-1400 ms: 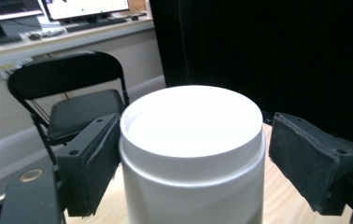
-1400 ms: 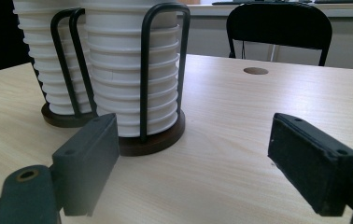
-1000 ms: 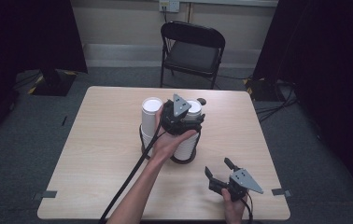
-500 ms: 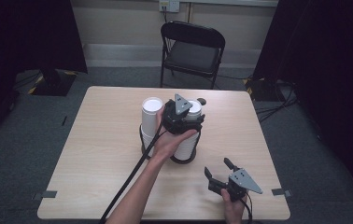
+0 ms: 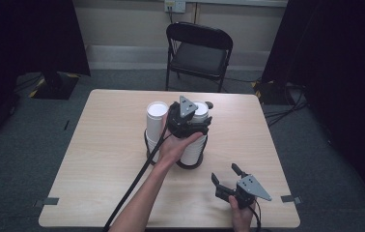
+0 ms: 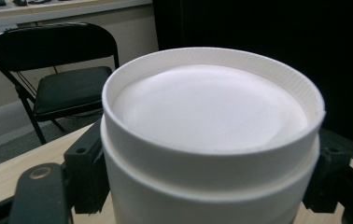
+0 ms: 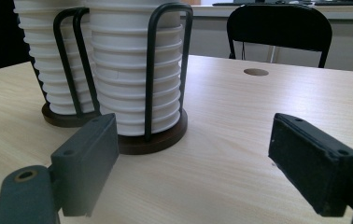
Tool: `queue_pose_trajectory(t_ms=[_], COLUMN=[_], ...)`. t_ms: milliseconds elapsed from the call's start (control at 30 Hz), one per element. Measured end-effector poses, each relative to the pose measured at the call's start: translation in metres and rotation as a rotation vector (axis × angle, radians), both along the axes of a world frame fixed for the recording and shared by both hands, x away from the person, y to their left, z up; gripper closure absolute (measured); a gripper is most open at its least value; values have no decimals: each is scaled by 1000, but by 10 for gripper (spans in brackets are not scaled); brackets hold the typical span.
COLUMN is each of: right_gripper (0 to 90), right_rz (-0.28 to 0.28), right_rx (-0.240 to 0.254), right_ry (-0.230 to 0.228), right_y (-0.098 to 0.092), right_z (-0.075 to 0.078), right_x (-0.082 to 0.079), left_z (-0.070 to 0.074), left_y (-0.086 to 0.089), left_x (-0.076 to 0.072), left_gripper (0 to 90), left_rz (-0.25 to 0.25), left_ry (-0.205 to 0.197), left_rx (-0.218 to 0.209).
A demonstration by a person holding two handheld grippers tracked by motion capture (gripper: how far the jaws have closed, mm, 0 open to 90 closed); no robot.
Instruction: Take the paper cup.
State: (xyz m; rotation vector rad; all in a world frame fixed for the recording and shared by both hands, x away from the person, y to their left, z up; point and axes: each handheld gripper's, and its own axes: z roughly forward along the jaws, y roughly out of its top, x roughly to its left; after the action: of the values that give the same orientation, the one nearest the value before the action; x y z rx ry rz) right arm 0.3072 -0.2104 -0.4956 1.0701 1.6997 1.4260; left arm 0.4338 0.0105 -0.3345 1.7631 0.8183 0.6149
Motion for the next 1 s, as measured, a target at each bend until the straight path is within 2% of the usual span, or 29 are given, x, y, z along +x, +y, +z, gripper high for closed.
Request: queue_pose_trajectory(t_ms=[333,533,633,767,867,1000], right_gripper=[153,153,153,153,154,154], right_rz=[0,3,4,4,5,5], right_rx=[2,2,3,1,1,3], right_ry=[0,-1,1,1,1,5], right_y=[0,0,0,0,0,0], right_z=[0,0,0,0,0,0], right_x=[0,0,0,0,0,0], left_z=[1,3,7,9,9,12], left_y=[1,4,7,9,8,11], left_x=[-3,-2,-3,-3,-4,-5], left_gripper=[210,211,212,212,211,211], left_rz=[2,-20,-32,-39,-34,-31], left_ry=[-18,-27,-35,-22,-23,-29], left_rx=[-16,-23,-53,-63,-63,-86])
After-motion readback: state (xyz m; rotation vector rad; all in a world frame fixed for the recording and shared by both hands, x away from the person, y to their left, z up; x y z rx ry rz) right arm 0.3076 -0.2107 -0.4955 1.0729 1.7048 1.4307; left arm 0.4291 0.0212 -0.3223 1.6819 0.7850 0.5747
